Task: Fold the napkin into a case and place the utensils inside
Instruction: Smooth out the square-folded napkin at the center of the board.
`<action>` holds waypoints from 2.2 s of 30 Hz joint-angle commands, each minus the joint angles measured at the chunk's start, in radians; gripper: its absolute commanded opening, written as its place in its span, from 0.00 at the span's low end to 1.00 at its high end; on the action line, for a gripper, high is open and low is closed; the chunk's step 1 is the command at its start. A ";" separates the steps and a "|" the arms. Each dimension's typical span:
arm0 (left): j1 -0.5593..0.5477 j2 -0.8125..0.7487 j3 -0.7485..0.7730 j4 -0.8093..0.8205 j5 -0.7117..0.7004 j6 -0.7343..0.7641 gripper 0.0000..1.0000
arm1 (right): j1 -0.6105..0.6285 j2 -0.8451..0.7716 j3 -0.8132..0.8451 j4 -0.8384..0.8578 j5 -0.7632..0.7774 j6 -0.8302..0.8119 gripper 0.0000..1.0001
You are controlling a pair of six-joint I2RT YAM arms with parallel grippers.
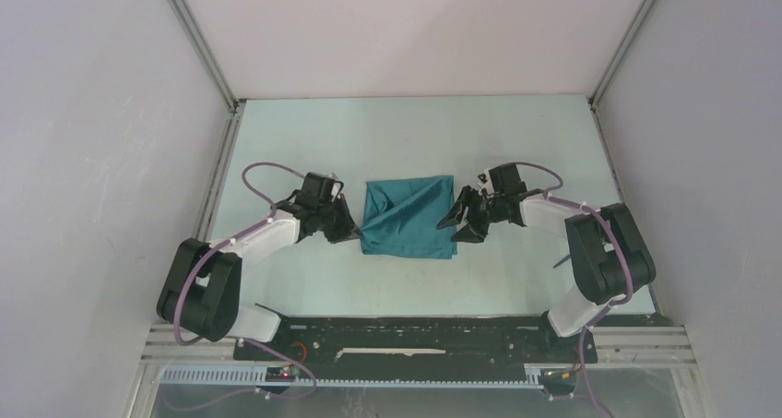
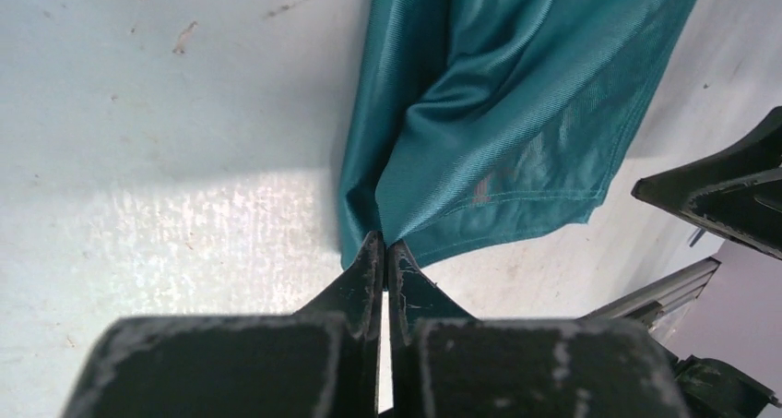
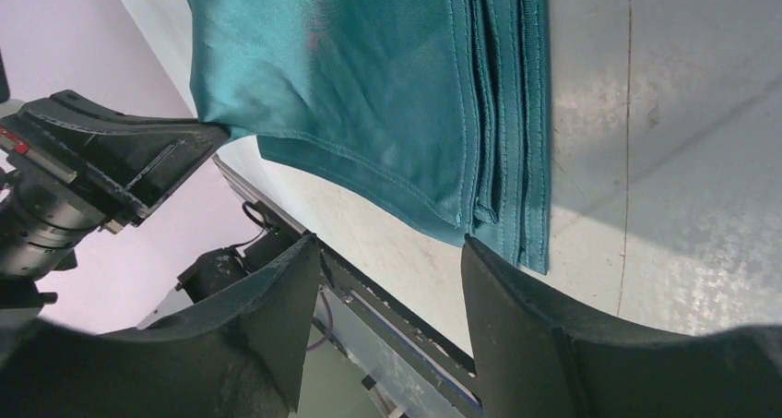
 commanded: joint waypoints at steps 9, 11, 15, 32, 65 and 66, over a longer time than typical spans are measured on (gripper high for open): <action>0.014 0.058 -0.037 0.093 0.040 0.029 0.00 | 0.023 0.052 0.000 0.039 0.059 0.020 0.61; 0.014 0.053 -0.044 0.098 0.044 0.027 0.00 | 0.025 0.061 0.014 0.015 0.078 -0.009 0.62; 0.014 0.044 -0.059 0.105 0.043 0.025 0.00 | 0.025 0.074 0.032 -0.013 0.106 -0.044 0.61; 0.014 0.031 -0.089 0.126 0.060 0.012 0.00 | 0.067 0.082 0.082 -0.060 0.149 -0.099 0.45; 0.093 0.132 0.394 0.029 0.059 0.020 0.00 | -0.095 0.150 0.369 0.083 -0.048 -0.043 0.00; 0.097 0.148 0.428 0.024 0.059 0.022 0.00 | -0.099 0.162 0.395 0.084 -0.054 -0.037 0.00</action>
